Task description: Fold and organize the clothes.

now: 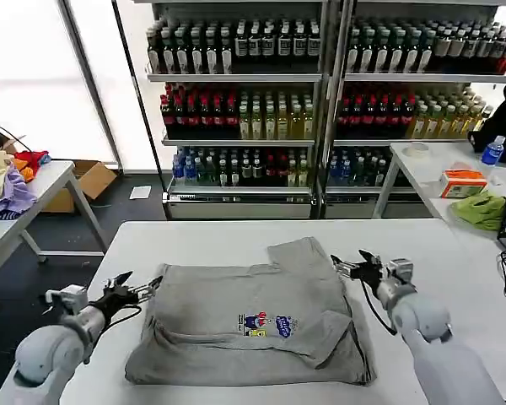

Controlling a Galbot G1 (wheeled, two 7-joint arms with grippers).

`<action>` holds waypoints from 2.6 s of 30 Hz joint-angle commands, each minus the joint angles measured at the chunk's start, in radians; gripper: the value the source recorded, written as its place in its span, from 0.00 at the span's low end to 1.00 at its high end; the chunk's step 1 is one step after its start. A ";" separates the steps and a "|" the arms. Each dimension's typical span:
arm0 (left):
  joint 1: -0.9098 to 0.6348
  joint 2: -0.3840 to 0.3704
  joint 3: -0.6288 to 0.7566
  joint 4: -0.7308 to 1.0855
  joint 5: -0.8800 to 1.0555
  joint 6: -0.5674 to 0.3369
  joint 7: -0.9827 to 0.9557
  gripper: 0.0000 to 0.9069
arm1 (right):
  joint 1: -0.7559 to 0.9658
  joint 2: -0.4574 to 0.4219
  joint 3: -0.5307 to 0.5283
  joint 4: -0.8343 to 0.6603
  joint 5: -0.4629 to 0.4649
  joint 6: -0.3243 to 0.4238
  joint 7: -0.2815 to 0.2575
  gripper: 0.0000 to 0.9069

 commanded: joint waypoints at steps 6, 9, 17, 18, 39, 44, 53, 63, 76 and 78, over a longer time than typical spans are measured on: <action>-0.258 -0.040 0.211 0.293 0.054 -0.015 0.044 1.00 | 0.240 0.102 -0.150 -0.292 -0.035 -0.006 -0.039 0.48; -0.249 -0.046 0.214 0.300 0.059 -0.010 0.046 1.00 | 0.234 0.120 -0.155 -0.302 -0.042 -0.008 -0.030 0.00; -0.232 -0.054 0.192 0.316 0.095 -0.001 0.044 0.23 | 0.212 0.149 -0.149 -0.277 -0.036 -0.042 -0.005 0.00; -0.230 -0.053 0.190 0.314 0.097 0.000 0.044 0.14 | 0.209 0.149 -0.151 -0.277 -0.031 -0.045 -0.004 0.00; -0.191 -0.037 0.190 0.264 0.097 -0.026 0.055 0.01 | 0.168 0.152 -0.128 -0.203 0.094 -0.055 0.049 0.00; -0.217 0.000 0.192 0.221 0.062 -0.023 0.044 0.01 | 0.148 0.125 -0.105 -0.120 0.181 -0.055 0.079 0.00; -0.153 0.040 0.115 0.052 0.001 -0.009 -0.004 0.01 | 0.031 0.059 -0.005 0.129 0.317 -0.056 0.132 0.00; 0.062 0.061 0.002 -0.170 0.004 -0.022 -0.097 0.02 | -0.235 0.012 0.094 0.485 0.392 -0.054 0.267 0.00; 0.490 0.003 -0.187 -0.465 0.217 0.021 -0.139 0.01 | -0.669 0.022 0.182 0.801 0.229 -0.031 0.387 0.00; 0.533 -0.017 -0.218 -0.475 0.242 0.020 -0.128 0.01 | -0.731 0.028 0.187 0.827 0.208 -0.038 0.394 0.00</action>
